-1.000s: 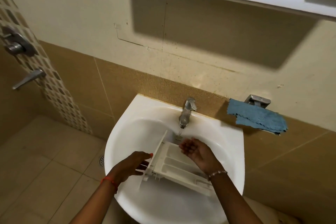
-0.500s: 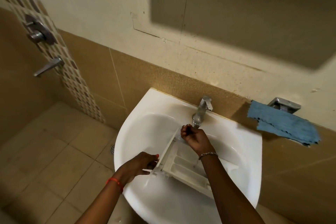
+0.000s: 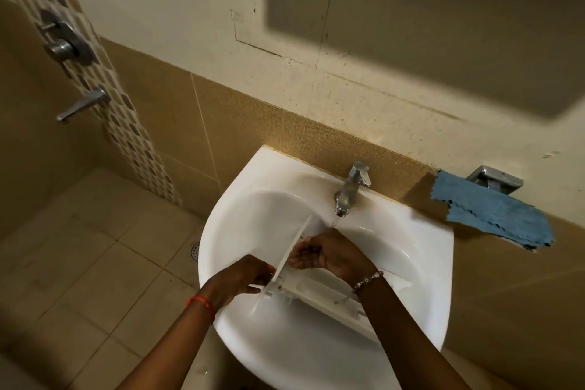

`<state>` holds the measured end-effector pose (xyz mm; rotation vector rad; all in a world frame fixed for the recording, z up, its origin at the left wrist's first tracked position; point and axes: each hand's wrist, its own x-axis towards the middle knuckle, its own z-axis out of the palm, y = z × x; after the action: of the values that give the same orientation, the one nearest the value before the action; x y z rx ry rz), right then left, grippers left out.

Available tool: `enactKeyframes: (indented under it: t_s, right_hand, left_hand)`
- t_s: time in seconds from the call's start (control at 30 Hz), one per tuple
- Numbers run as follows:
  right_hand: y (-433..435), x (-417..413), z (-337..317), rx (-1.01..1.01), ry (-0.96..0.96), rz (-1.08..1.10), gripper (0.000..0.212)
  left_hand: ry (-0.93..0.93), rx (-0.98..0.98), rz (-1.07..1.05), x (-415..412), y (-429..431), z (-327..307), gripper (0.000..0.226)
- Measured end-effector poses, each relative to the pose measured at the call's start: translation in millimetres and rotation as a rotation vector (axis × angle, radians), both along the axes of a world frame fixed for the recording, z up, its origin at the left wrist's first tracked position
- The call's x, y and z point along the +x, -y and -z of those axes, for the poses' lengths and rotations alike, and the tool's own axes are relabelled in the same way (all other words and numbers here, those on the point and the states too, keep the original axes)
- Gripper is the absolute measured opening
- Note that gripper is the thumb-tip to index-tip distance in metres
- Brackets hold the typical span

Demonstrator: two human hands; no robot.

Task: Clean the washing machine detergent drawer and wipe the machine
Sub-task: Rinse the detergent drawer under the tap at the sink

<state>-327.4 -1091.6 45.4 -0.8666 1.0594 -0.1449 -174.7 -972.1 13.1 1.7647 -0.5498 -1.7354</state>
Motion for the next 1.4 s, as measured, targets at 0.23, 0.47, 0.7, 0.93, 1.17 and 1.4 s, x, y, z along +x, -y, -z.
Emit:
enactKeyframes:
  t_s: [0.23,0.47,0.7,0.93,1.17,1.4]
  right_hand:
    - [-5,3,-6,-0.181,-0.133,0.138,0.028]
    - [-25,18,-1,-0.414,-0.28,-0.026,0.029]
    - [-47,32,-1,-0.577,-0.397,-0.062,0.025]
    - [-54,17,-33,-0.523,-0.322,-0.155,0.019]
    - [-44,-2,-73,-0.491,-0.274,-0.319,0.039]
    - [-26,-3,-98,-0.61,-0.297,-0.39,0.037]
  left_hand:
    - [0.012,0.005,-0.073,-4,4,1,0.017]
    - [0.04,-0.005,-0.042,-3,4,0,0.014]
    - [0.06,0.048,-0.033,0,-7,-12,0.015]
    - [0.306,-0.184,-0.159,21,1,-34,0.018]
    - [0.212,-0.279,0.013,47,8,-72,0.027]
    - [0.013,-0.36,0.009,50,-1,-78,0.018]
